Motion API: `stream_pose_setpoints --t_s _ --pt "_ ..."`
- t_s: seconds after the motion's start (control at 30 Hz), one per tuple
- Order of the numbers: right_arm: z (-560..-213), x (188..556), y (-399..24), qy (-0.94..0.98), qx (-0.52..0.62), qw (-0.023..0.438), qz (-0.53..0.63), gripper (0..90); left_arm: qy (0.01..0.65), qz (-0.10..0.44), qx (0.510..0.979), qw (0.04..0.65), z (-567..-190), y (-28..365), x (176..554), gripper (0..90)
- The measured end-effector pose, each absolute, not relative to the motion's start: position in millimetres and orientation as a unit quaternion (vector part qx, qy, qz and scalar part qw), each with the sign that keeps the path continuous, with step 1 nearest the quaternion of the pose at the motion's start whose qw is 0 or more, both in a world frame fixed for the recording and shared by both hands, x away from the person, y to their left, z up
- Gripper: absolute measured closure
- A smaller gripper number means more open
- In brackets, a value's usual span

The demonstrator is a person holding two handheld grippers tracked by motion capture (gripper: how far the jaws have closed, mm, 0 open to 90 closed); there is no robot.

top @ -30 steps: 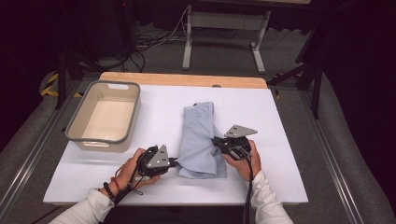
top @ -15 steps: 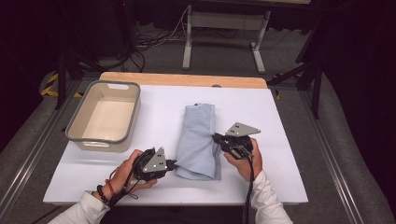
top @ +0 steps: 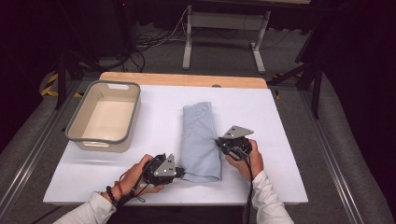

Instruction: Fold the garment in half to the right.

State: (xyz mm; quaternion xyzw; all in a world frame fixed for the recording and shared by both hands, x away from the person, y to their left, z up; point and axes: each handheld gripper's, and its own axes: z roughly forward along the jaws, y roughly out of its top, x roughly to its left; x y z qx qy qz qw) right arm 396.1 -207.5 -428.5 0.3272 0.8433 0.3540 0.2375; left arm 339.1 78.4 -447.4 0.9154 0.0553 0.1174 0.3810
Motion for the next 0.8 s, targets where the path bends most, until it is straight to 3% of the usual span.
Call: stream_pose_setpoints --t_s 0.07,0.13,0.23,0.27,0.33,0.4,0.57,0.67,0.8 --pt "-427 394 -208 0.839 0.325 0.243 0.363 77.2 0.057 0.121 0.909 0.394 -444 83 340 79.1" --pt "-424 392 -210 0.829 0.325 0.256 0.377 71.2 0.075 0.130 0.897 0.415 -439 89 340 66.1" --pt "-418 387 -214 0.815 0.317 0.267 0.406 71.1 0.106 0.125 0.879 0.448 -434 99 344 54.8" --pt "-416 384 -215 0.810 0.311 0.272 0.417 73.6 0.117 0.128 0.873 0.456 -433 101 346 50.9" --pt "-413 378 -217 0.804 0.300 0.275 0.434 89.0 0.119 0.124 0.870 0.461 -433 103 347 47.4" --pt "-413 375 -216 0.810 0.284 0.261 0.441 90.0 0.126 0.125 0.863 0.474 -433 103 348 40.5" --pt "-417 374 -209 0.818 0.273 0.254 0.438 90.0 0.112 0.124 0.859 0.484 -435 100 349 43.5" --pt "-422 376 -204 0.825 0.267 0.250 0.430 90.0 0.084 0.122 0.868 0.474 -438 94 349 67.7" --pt "-427 377 -200 0.831 0.264 0.254 0.418 90.0 0.080 0.110 0.872 0.470 -443 88 352 71.3"
